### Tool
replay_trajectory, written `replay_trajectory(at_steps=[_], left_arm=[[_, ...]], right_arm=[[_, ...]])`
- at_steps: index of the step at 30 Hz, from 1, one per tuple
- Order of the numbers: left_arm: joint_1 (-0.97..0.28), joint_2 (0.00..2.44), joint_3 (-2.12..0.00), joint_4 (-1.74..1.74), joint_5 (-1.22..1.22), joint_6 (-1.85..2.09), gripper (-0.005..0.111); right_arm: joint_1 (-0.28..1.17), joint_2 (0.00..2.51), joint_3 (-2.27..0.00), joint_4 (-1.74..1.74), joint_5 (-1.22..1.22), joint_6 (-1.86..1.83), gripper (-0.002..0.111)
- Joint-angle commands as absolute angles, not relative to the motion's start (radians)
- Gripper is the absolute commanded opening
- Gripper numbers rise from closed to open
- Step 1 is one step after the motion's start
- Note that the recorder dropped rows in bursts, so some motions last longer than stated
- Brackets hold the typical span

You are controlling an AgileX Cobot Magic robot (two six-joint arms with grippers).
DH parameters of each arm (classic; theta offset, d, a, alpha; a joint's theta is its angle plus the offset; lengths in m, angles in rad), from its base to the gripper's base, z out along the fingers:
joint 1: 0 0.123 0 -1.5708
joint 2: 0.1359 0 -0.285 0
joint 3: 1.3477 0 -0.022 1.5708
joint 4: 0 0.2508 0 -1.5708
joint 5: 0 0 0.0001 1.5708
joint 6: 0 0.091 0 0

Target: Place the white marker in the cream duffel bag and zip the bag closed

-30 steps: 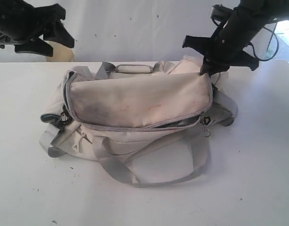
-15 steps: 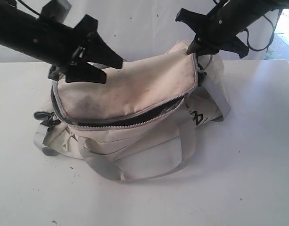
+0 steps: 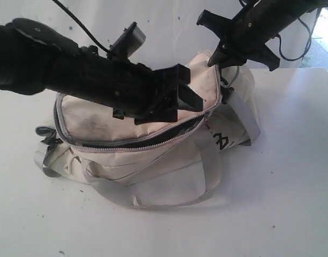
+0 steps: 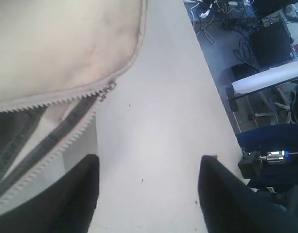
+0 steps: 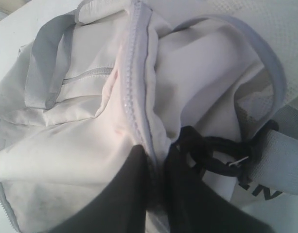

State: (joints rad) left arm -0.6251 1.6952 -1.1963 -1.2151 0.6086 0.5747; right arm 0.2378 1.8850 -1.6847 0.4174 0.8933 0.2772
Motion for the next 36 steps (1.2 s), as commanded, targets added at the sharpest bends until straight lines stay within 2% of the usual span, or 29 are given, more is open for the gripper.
replay_trajectory(at_steps=[1,11,17,36], left_arm=[[-0.717,1.688,-1.152,-1.271,0.508,0.578,0.063],[-0.744,1.841,-1.141,-1.446,0.436,0.588,0.063],[-0.744,1.884,-1.145,-1.679,0.425,0.810,0.063],[-0.742,1.978,-1.270,-1.655,0.321,0.871,0.063]], right_arm=[[0.230,1.867,-1.686,0.451,0.895,0.265,0.000],[0.230,1.860,-1.686,0.527,0.930,0.212,0.000],[0.230,1.858,-1.686,0.527,0.943,0.205,0.000],[0.230,1.858,-1.686,0.609,0.970,0.152,0.000]])
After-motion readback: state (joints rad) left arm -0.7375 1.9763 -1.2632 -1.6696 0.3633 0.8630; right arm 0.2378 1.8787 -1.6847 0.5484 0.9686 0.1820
